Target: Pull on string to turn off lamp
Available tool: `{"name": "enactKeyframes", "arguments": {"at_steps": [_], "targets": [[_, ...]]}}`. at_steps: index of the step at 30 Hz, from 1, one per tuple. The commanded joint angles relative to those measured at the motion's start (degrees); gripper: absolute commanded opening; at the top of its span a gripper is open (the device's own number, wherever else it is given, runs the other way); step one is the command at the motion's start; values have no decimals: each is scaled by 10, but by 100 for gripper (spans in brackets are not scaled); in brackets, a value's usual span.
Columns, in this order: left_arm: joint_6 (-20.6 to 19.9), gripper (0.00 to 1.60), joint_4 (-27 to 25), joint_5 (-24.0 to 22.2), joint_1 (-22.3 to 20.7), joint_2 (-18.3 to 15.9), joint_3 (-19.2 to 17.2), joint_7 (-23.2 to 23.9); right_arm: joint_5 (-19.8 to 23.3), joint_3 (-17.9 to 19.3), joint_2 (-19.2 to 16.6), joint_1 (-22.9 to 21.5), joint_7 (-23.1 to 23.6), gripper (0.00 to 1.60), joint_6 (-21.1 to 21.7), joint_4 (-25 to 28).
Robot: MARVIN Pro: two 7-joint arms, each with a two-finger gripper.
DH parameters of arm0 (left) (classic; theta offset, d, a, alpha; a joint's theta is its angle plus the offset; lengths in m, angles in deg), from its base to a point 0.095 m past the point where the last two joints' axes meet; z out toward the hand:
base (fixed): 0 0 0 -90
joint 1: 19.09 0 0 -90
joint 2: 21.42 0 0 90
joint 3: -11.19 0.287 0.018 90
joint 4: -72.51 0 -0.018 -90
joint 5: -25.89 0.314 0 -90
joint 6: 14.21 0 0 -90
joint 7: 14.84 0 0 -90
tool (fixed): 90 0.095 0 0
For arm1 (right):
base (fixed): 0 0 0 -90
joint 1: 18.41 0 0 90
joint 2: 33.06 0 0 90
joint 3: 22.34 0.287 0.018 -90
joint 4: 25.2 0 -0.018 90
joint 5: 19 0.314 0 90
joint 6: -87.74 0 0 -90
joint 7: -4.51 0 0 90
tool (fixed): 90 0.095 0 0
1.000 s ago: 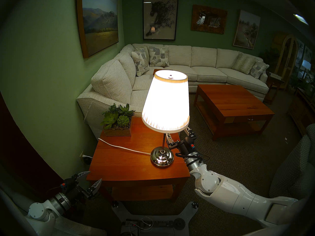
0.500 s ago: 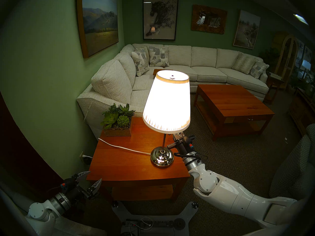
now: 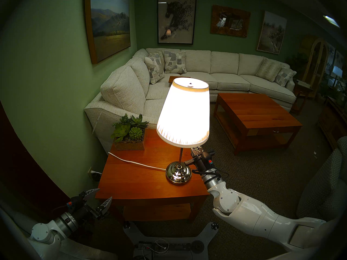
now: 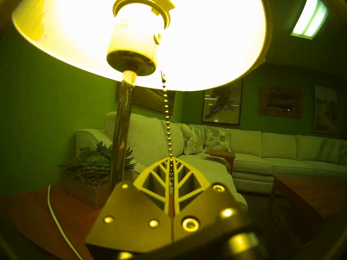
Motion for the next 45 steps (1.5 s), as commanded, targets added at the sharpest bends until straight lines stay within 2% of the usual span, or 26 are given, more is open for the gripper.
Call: {"name": "enactKeyframes", "arguments": {"at_steps": [1,8,17,25,30,33,35,36,39,40,42,44,45], "targets": [[2,160,-11,-2,-1,-1,-5,0,1,-3,8,-3,7,0,-10,-4],[2,160,-11,-2,-1,-1,-5,0,-2,-8,15,1,10,0,-14,-16],[2,160,-11,-2,-1,-1,-5,0,24,-14,41,0,32,0,-31,-84],[2,160,-11,-2,-1,-1,-5,0,25,-14,42,4,36,0,-43,-90],[2,160,-11,-2,-1,-1,-5,0,20,-8,38,10,25,0,-56,-74],[2,160,-11,-2,-1,-1,-4,1,2,1,17,17,8,0,-59,-22],[3,160,-11,-2,-1,-1,-4,1,-4,2,20,13,9,0,-67,-26],[3,160,-10,-2,-1,-1,-4,1,-7,3,10,16,6,0,-60,-1],[3,160,-10,-2,-2,-1,-4,1,-16,5,15,10,5,0,-70,2],[3,160,-10,-2,-2,-1,-4,1,-19,7,6,16,-2,0,-57,26],[3,160,-10,-2,-2,-1,-4,1,-23,7,7,16,-3,0,-58,27],[3,160,-10,-2,-1,-1,-4,1,-28,9,-7,25,-15,0,-36,59],[3,160,-10,-2,-1,-1,-4,1,-32,9,-5,25,-17,0,-38,55]]}}
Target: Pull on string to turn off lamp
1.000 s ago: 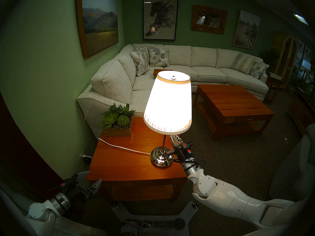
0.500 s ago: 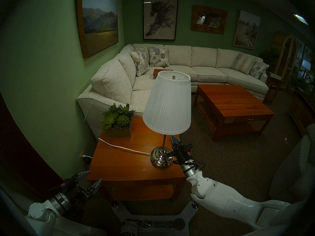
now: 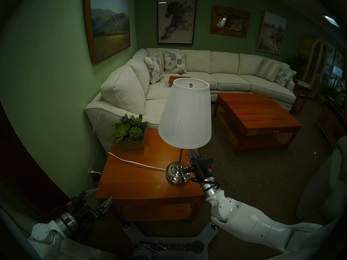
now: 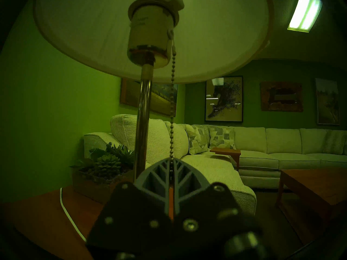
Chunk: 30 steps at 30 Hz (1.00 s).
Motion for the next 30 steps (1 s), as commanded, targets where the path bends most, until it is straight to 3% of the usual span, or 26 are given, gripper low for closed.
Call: {"name": "enactKeyframes", "arguments": {"at_steps": [1,4,6,7,10,13,15,20,30], "targets": [[3,160,-11,-2,-1,-1,-4,1,-23,11,-18,0,-18,0,16,60],[3,160,-11,-2,-1,-1,-5,1,-25,11,-27,9,-27,0,36,81],[3,160,-11,-2,-1,-1,-5,1,-28,11,-29,13,-32,32,43,87],[3,160,-11,-2,-1,-1,-5,0,-29,10,-30,16,-35,55,44,90],[3,160,-11,-2,-1,-1,-5,0,-36,8,-37,28,-42,77,46,101],[3,160,-11,-2,-1,-1,-5,0,-41,8,-45,40,-49,112,45,113],[3,160,-11,-2,-1,-1,-5,1,-45,9,-53,51,-56,119,43,124],[3,160,-11,-2,-1,-1,-4,1,-59,13,-84,87,-75,114,21,166],[3,160,-10,-2,-1,-1,-4,1,-88,26,-145,152,-119,141,0,235]]}}
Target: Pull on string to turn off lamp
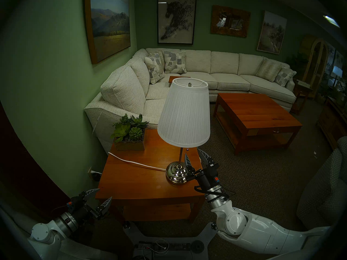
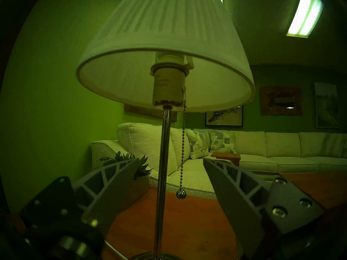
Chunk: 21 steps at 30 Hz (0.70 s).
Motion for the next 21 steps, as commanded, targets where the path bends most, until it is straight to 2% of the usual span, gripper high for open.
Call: {"name": "enactKeyframes", "arguments": {"at_steps": [1,2,5,6,10,12,21], "targets": [[3,160,-10,-2,-1,-1,-4,1,-26,18,-55,46,-33,154,-18,68],[3,160,-11,-2,-1,-1,-4,1,-28,18,-61,52,-38,160,-12,75],[3,160,-11,-2,-1,-1,-4,1,-48,22,-71,72,-52,160,-40,73],[3,160,-11,-2,-1,-1,-5,1,-40,23,-67,77,-59,160,-45,69],[3,160,-11,-2,-1,-1,-5,0,-49,17,-72,79,-53,160,-42,65],[2,160,-11,-2,-1,-1,-5,0,-19,6,-73,77,-41,160,-32,62],[2,160,-11,-2,-1,-1,-5,0,-9,0,-71,75,-38,160,-33,59]]}}
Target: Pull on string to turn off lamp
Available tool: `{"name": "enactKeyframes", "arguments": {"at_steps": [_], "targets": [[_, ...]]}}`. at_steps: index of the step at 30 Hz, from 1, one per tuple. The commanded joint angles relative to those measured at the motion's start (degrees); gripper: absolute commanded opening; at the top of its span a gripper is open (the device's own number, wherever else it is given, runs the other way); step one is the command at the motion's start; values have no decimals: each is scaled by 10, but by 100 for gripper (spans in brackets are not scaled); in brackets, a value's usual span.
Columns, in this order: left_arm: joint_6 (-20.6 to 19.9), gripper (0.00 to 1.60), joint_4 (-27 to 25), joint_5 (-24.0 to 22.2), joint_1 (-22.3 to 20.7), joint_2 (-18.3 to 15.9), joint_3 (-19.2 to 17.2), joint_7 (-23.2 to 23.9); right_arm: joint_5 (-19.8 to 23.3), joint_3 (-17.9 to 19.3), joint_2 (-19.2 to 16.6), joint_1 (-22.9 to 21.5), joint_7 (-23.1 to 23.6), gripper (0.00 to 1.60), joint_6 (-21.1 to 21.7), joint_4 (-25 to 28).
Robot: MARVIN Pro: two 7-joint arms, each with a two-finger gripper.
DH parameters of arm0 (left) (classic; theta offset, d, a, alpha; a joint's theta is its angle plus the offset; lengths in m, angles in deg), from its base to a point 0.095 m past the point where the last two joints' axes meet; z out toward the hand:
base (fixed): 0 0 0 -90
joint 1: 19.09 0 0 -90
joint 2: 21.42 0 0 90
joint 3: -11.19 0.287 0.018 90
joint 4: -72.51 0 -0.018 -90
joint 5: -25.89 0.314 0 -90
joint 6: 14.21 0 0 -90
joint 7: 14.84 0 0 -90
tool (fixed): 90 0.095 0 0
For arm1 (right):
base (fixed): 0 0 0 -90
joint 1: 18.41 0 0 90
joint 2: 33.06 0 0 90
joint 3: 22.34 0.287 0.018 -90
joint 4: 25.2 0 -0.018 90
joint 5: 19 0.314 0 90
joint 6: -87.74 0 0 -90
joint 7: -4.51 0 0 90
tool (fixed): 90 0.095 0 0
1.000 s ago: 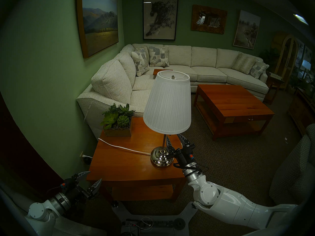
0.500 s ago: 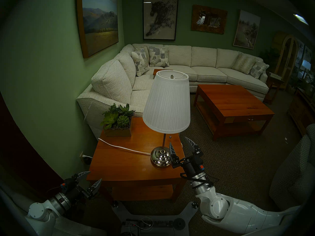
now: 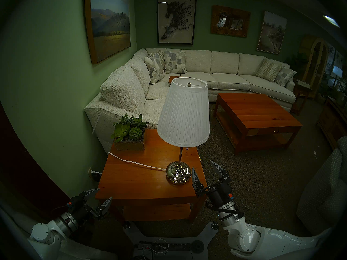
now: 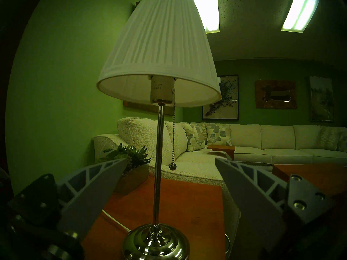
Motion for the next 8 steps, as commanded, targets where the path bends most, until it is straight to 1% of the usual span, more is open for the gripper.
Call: {"name": "enactKeyframes", "arguments": {"at_steps": [1,8], "targets": [[2,160,-11,-2,-1,-1,-5,0,2,4,-4,-7,4,160,-5,13],[2,160,-11,-2,-1,-1,-5,0,5,5,-4,-6,7,160,-5,13]]}}
